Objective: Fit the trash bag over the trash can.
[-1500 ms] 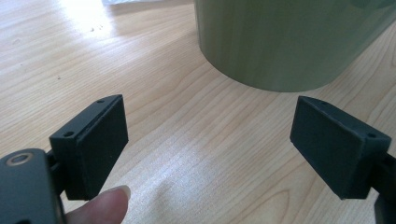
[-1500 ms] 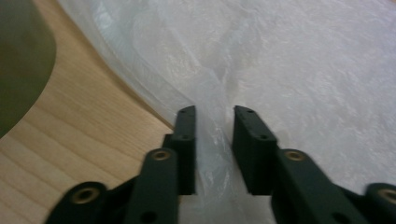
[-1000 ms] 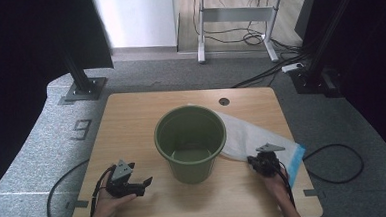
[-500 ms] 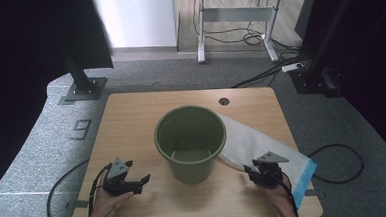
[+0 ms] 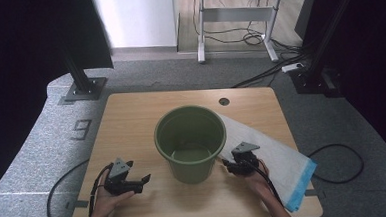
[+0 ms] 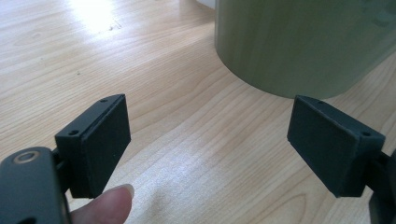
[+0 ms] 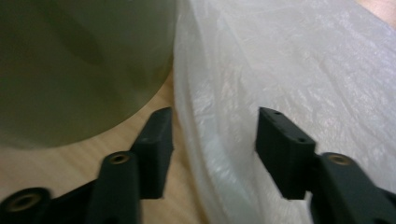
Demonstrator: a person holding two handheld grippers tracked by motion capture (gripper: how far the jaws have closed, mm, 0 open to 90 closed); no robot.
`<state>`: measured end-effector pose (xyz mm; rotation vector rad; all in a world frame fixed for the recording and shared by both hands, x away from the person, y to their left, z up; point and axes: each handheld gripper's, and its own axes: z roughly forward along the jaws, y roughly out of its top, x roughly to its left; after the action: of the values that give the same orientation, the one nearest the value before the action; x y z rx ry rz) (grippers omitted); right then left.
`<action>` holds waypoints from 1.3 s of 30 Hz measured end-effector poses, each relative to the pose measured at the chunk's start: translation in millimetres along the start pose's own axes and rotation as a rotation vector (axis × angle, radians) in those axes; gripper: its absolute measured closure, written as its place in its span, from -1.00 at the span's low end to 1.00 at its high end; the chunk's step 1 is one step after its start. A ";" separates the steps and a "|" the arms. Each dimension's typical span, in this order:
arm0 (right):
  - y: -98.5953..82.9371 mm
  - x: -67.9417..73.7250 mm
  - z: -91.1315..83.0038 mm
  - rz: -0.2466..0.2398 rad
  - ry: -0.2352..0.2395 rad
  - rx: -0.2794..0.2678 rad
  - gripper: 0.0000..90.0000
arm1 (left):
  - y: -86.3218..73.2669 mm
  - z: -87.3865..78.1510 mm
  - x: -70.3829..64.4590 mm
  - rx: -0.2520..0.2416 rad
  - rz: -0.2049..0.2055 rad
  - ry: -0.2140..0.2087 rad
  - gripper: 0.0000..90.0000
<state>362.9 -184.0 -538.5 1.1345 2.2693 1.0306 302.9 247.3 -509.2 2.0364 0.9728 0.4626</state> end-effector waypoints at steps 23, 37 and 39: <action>-46.0 -3.9 -46.0 0.014 -0.027 0.043 0.83 | 1.2 -1.3 0.7 -0.006 0.005 0.022 -0.69; 2.9 -4.8 -6.8 -0.004 0.058 -0.054 -0.24 | 0.7 -1.4 3.8 -0.007 -0.001 0.031 -0.68; 4.8 -4.3 -4.2 -0.012 0.059 -0.051 -0.21 | 0.5 -1.8 4.1 -0.007 -0.003 0.030 -0.68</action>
<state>365.3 -187.3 -532.0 1.0814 2.2787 1.1251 304.7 251.3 -507.8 2.0268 0.9905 0.4963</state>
